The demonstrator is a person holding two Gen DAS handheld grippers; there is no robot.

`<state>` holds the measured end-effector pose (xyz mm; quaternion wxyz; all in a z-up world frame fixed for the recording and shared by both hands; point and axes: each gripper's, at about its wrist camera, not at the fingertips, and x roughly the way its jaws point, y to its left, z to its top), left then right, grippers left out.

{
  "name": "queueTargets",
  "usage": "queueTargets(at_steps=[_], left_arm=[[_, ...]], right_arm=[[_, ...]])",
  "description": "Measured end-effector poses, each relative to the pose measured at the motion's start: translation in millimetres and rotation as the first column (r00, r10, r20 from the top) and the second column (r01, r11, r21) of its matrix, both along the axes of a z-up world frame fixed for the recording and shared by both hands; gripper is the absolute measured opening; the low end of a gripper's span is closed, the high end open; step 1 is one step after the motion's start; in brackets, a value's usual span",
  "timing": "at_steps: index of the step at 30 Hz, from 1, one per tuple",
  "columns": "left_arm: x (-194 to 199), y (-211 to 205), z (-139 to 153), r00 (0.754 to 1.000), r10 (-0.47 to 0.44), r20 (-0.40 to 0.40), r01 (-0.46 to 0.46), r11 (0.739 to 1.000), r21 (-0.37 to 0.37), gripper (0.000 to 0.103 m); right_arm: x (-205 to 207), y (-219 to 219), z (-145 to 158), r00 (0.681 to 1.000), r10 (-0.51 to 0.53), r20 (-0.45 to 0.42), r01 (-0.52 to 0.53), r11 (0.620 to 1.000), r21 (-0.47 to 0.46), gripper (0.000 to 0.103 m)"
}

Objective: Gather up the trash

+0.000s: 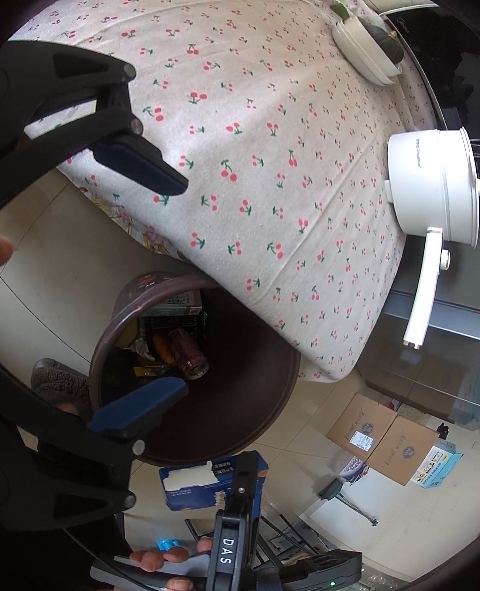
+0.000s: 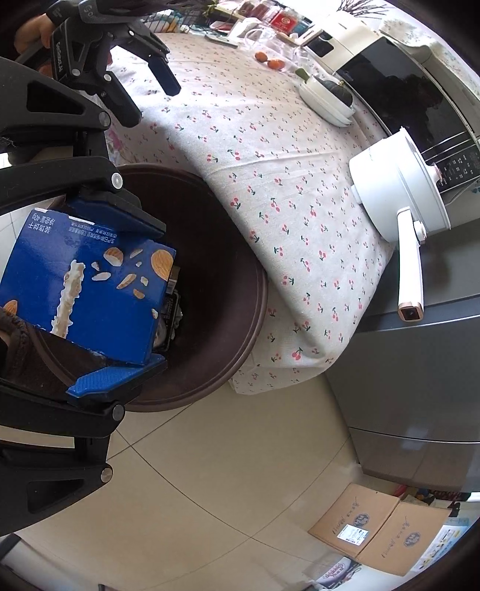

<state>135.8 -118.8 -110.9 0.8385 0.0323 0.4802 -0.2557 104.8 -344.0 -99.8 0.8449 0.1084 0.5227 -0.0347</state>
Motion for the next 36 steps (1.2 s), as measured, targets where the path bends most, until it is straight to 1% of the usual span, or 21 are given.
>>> queueTargets(at_steps=[8,10,11,12,14,17,22,27,32,36], left_arm=[[-6.0,33.0,5.7,0.993,0.121,-0.001,-0.121,0.993,0.004,0.101],[-8.7,39.8,6.8,0.987,0.162,0.002,-0.162,0.986,0.026,0.101],[-10.4,42.9,7.4,0.984,0.177,0.002,-0.177,0.983,0.04,0.101],[-12.6,46.5,8.3,0.981,0.194,0.006,-0.194,0.98,0.053,0.101],[-17.4,53.2,10.8,0.974,0.227,0.025,-0.228,0.97,0.08,0.101],[-25.5,63.1,14.8,0.966,0.254,0.043,-0.257,0.961,0.107,0.101],[-41.0,80.5,21.8,0.951,0.302,0.059,-0.307,0.943,0.125,0.101],[-60.7,95.7,33.8,0.931,0.344,0.122,-0.359,0.923,0.14,0.101],[-83.6,105.1,47.4,0.908,0.374,0.188,-0.4,0.908,0.128,0.101],[-104.1,108.8,59.3,0.885,0.4,0.237,-0.432,0.897,0.1,0.101]], right_arm=[[5.0,8.9,2.9,1.0,-0.002,0.019,0.003,1.0,-0.011,0.067],[5.7,8.1,4.6,0.999,-0.02,0.027,0.02,1.0,-0.001,0.073],[5.3,7.3,5.3,0.999,-0.029,0.03,0.029,1.0,0.008,0.084],[4.7,7.4,6.1,0.999,-0.038,0.034,0.037,0.999,0.015,0.09],[3.4,9.6,8.1,0.998,-0.04,0.04,0.039,0.999,0.019,0.09],[1.1,18.8,12.2,0.998,-0.019,0.052,0.019,1.0,-0.012,0.091],[-8.0,40.2,20.9,0.995,0.035,0.091,-0.027,0.996,-0.085,0.091],[-26.4,64.8,29.0,0.988,0.079,0.133,-0.065,0.992,-0.106,0.091],[-55.1,91.9,43.6,0.969,0.127,0.212,-0.085,0.977,-0.195,0.092],[-79.9,107.6,55.0,0.947,0.157,0.281,-0.094,0.97,-0.224,0.092]])
